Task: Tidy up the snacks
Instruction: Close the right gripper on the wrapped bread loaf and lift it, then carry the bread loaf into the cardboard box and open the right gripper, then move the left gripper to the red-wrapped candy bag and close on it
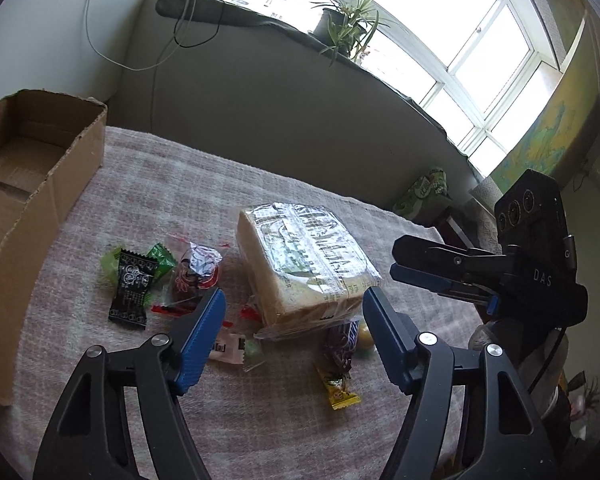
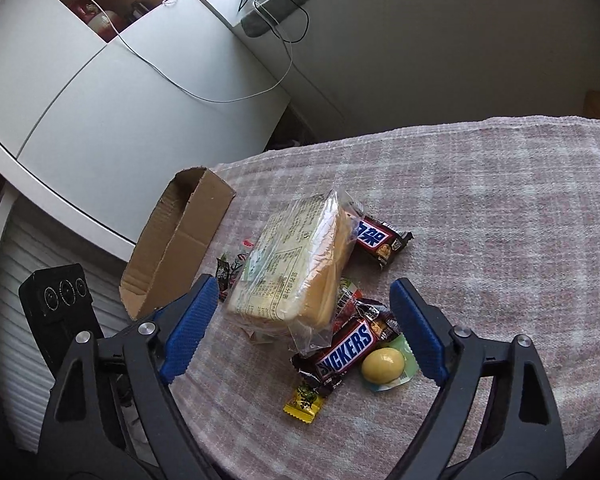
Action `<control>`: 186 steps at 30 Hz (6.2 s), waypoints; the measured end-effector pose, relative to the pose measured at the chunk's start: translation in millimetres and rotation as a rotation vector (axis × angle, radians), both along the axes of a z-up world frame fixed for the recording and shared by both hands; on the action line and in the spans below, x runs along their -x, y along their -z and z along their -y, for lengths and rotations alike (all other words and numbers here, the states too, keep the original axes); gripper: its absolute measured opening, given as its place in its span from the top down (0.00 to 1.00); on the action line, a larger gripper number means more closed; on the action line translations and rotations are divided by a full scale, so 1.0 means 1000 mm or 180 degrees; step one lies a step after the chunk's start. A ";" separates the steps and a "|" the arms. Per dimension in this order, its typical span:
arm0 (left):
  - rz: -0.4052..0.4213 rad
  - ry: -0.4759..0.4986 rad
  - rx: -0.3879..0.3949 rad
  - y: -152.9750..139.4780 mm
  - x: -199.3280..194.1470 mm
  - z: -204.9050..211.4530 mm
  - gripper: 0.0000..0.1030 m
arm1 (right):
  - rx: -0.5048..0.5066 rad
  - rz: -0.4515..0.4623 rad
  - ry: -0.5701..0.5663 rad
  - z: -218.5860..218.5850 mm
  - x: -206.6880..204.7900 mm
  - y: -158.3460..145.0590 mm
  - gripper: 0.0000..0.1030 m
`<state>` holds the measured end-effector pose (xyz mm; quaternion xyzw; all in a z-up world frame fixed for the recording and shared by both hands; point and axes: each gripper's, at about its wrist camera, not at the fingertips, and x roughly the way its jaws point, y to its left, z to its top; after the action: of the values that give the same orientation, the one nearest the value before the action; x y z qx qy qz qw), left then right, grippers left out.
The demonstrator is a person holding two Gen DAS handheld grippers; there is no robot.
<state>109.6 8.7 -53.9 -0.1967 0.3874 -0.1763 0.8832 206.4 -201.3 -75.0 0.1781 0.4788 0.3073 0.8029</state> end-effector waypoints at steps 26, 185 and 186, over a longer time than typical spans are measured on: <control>-0.0076 0.0249 -0.0124 0.008 -0.029 0.023 0.49 | 0.0101 -0.0239 -0.0191 -0.023 -0.022 0.021 0.55; -0.0206 -0.0137 -0.0904 0.039 -0.033 -0.004 0.69 | 0.1699 0.0670 -0.0406 -0.024 0.060 0.049 0.72; -0.0197 -0.0137 -0.0915 0.039 -0.032 -0.004 0.70 | 0.1679 0.0662 -0.0395 -0.023 0.059 0.048 0.72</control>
<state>141.6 12.3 -92.7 -0.0818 0.4314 -0.0940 0.8935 146.9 -178.2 -123.3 -0.0989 0.4672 0.2373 0.8460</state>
